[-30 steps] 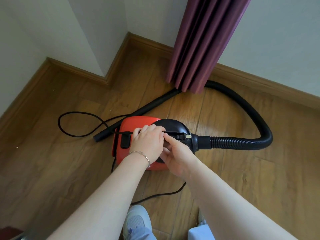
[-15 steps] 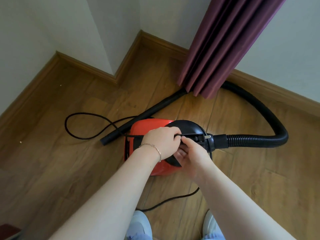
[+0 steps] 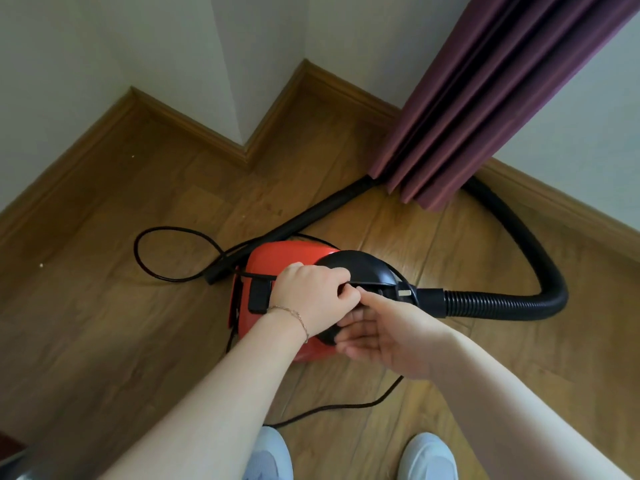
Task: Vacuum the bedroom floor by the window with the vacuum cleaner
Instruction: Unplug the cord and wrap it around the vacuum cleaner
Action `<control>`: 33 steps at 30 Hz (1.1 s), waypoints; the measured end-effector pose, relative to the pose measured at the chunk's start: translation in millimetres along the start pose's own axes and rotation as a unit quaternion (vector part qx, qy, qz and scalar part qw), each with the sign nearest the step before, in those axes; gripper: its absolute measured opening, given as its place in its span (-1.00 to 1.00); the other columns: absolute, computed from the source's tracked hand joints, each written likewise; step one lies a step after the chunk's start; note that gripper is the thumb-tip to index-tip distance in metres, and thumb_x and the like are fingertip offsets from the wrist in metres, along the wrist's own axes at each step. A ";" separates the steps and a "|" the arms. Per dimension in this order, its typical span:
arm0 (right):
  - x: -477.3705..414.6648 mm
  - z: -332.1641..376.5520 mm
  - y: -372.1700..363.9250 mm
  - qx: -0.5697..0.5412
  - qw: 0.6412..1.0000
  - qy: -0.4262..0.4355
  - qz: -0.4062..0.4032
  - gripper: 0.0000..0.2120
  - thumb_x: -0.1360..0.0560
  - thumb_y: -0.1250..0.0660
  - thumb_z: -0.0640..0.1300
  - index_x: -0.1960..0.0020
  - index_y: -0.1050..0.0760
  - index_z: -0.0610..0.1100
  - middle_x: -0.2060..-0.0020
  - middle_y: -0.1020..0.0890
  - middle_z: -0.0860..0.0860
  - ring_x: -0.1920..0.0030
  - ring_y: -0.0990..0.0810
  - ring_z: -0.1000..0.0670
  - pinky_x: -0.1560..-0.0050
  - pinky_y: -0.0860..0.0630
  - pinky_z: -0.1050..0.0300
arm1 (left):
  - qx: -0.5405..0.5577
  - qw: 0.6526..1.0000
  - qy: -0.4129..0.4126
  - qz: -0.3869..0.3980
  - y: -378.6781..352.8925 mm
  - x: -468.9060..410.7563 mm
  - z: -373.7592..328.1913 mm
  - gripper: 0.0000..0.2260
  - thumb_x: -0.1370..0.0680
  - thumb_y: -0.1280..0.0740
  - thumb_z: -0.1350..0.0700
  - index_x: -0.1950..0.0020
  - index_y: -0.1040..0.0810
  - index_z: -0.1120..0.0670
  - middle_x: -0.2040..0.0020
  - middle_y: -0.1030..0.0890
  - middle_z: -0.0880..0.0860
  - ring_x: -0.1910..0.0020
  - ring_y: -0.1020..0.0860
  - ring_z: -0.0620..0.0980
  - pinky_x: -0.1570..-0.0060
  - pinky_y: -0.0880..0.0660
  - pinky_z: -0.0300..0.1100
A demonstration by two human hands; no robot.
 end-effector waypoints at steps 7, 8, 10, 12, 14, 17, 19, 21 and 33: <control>-3.5 2.4 -7.9 -0.036 0.999 -0.006 0.002 -0.59 -0.56 -0.25 0.08 0.01 -0.57 -0.30 0.26 -0.64 -0.19 0.26 -0.68 -0.11 0.32 -0.62 0.16 | -0.009 1.000 0.015 -0.003 3.5 1.2 7.7 -0.72 -0.54 -0.10 -0.02 0.36 -0.24 0.03 0.47 -0.31 -0.01 0.36 -0.36 0.04 0.21 -0.21 -0.16; -6.0 1.3 -11.8 -0.082 0.997 0.016 -0.004 -0.63 -0.57 -0.25 0.02 -0.05 -0.57 -0.30 0.22 -0.65 -0.20 0.23 -0.68 -0.11 0.28 -0.63 0.15 | 0.000 1.000 0.005 0.001 3.9 1.3 8.5 -0.75 -0.55 -0.09 -0.01 0.31 -0.30 0.03 0.47 -0.31 -0.02 0.35 -0.37 0.04 0.19 -0.24 -0.16; -11.3 -2.8 -22.4 -0.181 0.980 0.082 -0.021 -0.74 -0.59 -0.23 -0.11 -0.08 -0.57 -0.27 0.15 -0.69 -0.19 0.18 -0.68 -0.09 0.20 -0.64 0.14 | 0.023 1.000 -0.016 0.008 6.2 2.5 8.7 -0.78 -0.58 -0.08 0.00 0.20 -0.39 0.03 0.44 -0.36 -0.03 0.34 -0.39 0.05 0.13 -0.32 -0.14; -17.8 -7.5 -30.5 -0.215 0.965 0.139 -0.050 -0.78 -0.60 -0.20 -0.17 -0.06 -0.57 -0.27 0.15 -0.71 -0.16 0.19 -0.69 -0.04 0.17 -0.63 0.14 | 0.061 0.998 -0.021 0.016 9.8 2.2 10.9 -0.81 -0.59 -0.10 -0.01 0.07 -0.43 0.03 0.37 -0.44 -0.04 0.31 -0.43 0.05 0.11 -0.38 -0.11; -22.4 -9.1 -34.4 -0.223 0.957 0.168 -0.075 -0.78 -0.60 -0.18 -0.18 -0.10 -0.55 -0.25 0.12 -0.71 -0.16 0.14 -0.70 -0.04 0.11 -0.61 0.12 | 0.123 0.990 -0.006 0.062 12.2 0.2 18.4 -0.86 -0.57 -0.15 -0.02 -0.03 -0.41 0.00 0.29 -0.51 -0.06 0.24 -0.51 0.05 0.14 -0.43 -0.10; -27.2 -6.5 -36.0 -0.245 0.945 0.180 -0.118 -0.81 -0.61 -0.18 -0.17 -0.11 -0.52 -0.20 0.04 -0.69 -0.16 0.04 -0.69 -0.06 0.01 -0.58 0.10 | 0.274 0.952 0.024 0.136 17.8 -7.7 30.7 -0.85 -0.51 -0.25 -0.05 -0.03 -0.48 -0.04 0.22 -0.58 -0.09 0.14 -0.57 -0.03 0.08 -0.50 -0.10; -27.7 -6.6 -38.0 -0.270 0.937 0.179 -0.134 -0.85 -0.60 -0.19 -0.17 -0.07 -0.49 -0.20 0.04 -0.67 -0.16 0.01 -0.67 -0.05 0.01 -0.55 0.14 | 0.400 0.908 0.093 0.085 23.2 -23.7 39.5 -0.84 -0.53 -0.23 -0.03 0.10 -0.56 0.00 0.22 -0.62 -0.05 0.15 -0.59 -0.05 0.06 -0.52 -0.12; -28.4 -5.3 -43.2 -0.287 0.932 0.177 -0.134 -0.86 -0.60 -0.19 -0.18 -0.06 -0.46 -0.23 0.05 -0.66 -0.20 0.02 -0.67 -0.07 0.05 -0.58 0.13 | 0.503 0.837 0.214 -0.009 22.7 -53.6 61.3 -0.80 -0.56 -0.19 0.07 0.20 -0.55 0.06 0.26 -0.61 0.00 0.22 -0.57 -0.04 0.07 -0.53 -0.12; -38.6 1.9 -46.4 -0.343 0.917 0.187 -0.076 -0.76 -0.60 -0.13 -0.28 -0.18 -0.46 -0.36 0.17 -0.65 -0.39 0.30 -0.70 -0.22 0.43 -0.62 0.09 | 0.160 0.935 0.267 0.172 -47.8 -140.3 128.1 -0.63 -0.61 -0.11 0.15 -0.42 -0.35 0.07 -0.33 -0.45 0.12 -0.18 -0.49 0.10 -0.17 -0.46 -0.10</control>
Point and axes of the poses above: each hand's wrist, its own x-axis away from the middle knuckle, its own y-axis out of the back of the hand, z = x × y, the point moved 3 cm from there along -x, towards the middle knuckle
